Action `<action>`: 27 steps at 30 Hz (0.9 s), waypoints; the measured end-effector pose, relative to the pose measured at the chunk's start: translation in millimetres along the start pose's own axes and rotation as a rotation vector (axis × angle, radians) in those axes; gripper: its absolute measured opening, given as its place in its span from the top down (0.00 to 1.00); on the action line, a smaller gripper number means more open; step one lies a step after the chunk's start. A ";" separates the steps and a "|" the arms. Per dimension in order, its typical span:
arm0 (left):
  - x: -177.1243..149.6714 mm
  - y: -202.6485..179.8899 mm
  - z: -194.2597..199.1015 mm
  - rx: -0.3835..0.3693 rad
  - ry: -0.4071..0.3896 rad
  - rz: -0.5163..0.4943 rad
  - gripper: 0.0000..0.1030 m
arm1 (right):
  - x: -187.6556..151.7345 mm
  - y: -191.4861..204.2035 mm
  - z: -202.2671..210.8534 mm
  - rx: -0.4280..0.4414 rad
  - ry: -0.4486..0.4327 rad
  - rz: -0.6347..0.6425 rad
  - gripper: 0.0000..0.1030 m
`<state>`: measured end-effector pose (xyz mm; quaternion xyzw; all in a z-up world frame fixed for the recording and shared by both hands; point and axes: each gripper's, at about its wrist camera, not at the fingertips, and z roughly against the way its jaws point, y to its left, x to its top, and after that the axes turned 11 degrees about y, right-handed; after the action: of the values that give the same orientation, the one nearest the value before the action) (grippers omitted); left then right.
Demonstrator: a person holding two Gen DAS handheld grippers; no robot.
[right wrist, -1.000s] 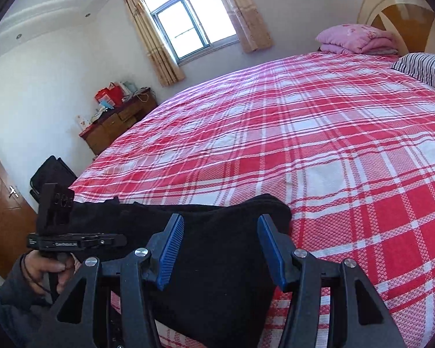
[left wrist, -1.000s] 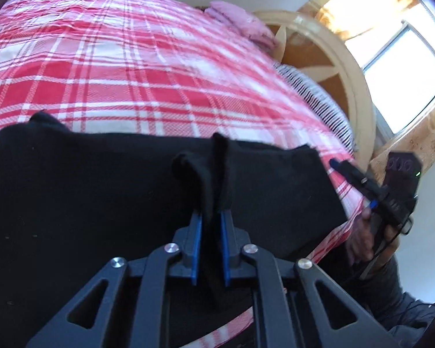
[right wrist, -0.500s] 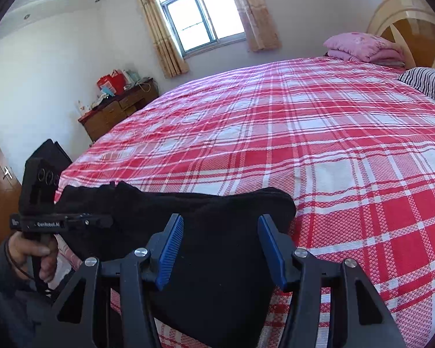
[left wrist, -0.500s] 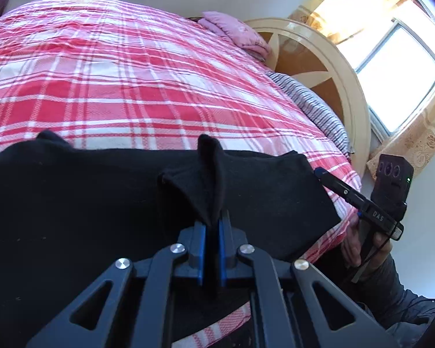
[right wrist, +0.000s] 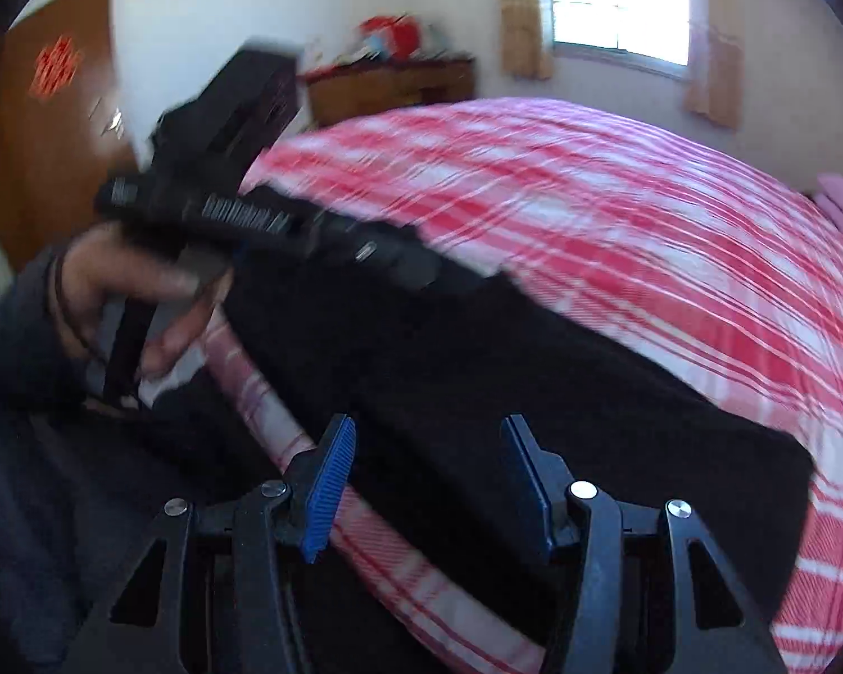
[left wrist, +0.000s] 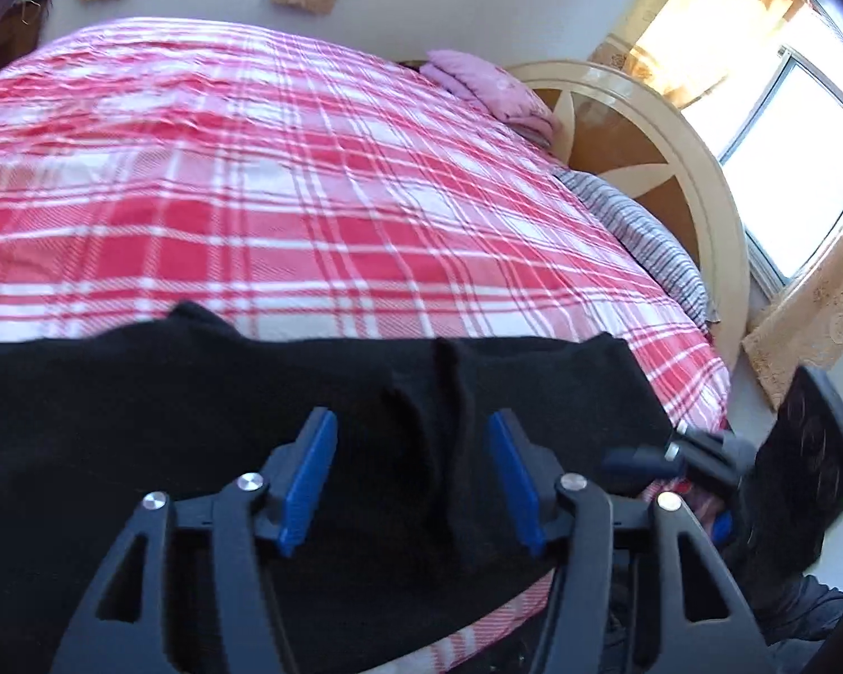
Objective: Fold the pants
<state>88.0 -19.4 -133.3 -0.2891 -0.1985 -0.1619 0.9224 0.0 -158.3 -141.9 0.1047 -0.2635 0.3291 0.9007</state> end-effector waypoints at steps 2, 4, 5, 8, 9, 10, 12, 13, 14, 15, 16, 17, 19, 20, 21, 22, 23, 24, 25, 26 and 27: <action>1.1 6.6 3.2 0.005 -0.011 0.018 0.43 | 6.0 10.7 -14.2 0.006 0.041 0.038 0.46; 2.6 11.6 5.3 0.008 -0.019 0.035 0.43 | 11.4 16.0 -30.2 0.018 0.083 0.049 0.59; 3.2 14.6 6.4 0.008 -0.023 0.043 0.42 | 13.0 16.2 -36.0 0.011 0.101 0.042 0.66; 3.6 21.8 10.7 0.001 -0.042 0.070 0.30 | 14.1 5.2 -43.7 0.043 0.122 -0.023 0.84; 4.2 22.9 11.7 -0.001 -0.046 0.076 0.30 | 12.9 3.1 -42.1 0.063 0.120 -0.032 0.91; 4.3 24.0 12.5 -0.003 -0.049 0.080 0.29 | 12.2 3.8 -40.4 0.070 0.119 -0.032 0.95; 4.7 25.9 14.3 -0.003 -0.053 0.087 0.29 | 9.0 7.0 -31.9 0.081 0.109 -0.019 0.95; 5.1 27.0 15.1 -0.004 -0.057 0.091 0.29 | 8.0 8.6 -27.7 0.087 0.102 -0.014 0.95; 5.4 27.0 15.6 -0.005 -0.059 0.092 0.29 | 6.7 11.3 -22.3 0.094 0.093 -0.005 0.96; 5.7 27.2 15.9 -0.005 -0.060 0.091 0.29 | 6.3 13.6 -18.4 0.098 0.085 0.003 0.96; 5.9 26.9 15.8 -0.003 -0.061 0.088 0.29 | 5.9 15.4 -16.5 0.105 0.080 0.010 0.96; 5.9 26.5 15.5 -0.001 -0.061 0.086 0.29 | 6.3 16.7 -16.9 0.112 0.078 0.016 0.96; 5.9 26.1 14.0 0.001 -0.057 0.080 0.29 | 3.8 17.1 -25.8 0.105 0.099 0.017 0.95; 5.8 26.9 13.7 0.001 -0.055 0.079 0.29 | 2.5 16.9 -33.6 0.107 0.124 0.017 0.95; 5.5 27.1 13.6 0.002 -0.053 0.079 0.29 | -0.3 17.3 -43.7 0.115 0.164 0.023 0.95; 5.7 28.1 13.7 0.003 -0.052 0.080 0.29 | -3.5 17.6 -48.2 0.115 0.175 0.032 0.95; 6.4 29.1 14.8 0.004 -0.053 0.081 0.29 | -4.6 17.5 -45.8 0.120 0.164 0.029 0.94; 7.8 30.1 16.9 0.009 -0.054 0.078 0.29 | -3.5 14.5 -39.9 0.137 0.154 0.014 0.91; 9.5 30.7 19.3 0.016 -0.057 0.073 0.29 | -2.2 11.7 -35.2 0.149 0.144 0.004 0.80; 12.2 32.2 24.7 0.037 -0.068 0.065 0.29 | -0.4 7.4 -31.1 0.162 0.124 -0.012 0.69; 15.6 34.7 32.0 0.071 -0.084 0.055 0.29 | -2.1 1.9 -23.1 0.184 0.088 -0.039 0.46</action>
<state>107.1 23.9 -118.3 -0.2681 -0.2345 -0.1173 0.9270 6.8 -149.6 -162.4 0.1777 -0.1903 0.3384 0.9043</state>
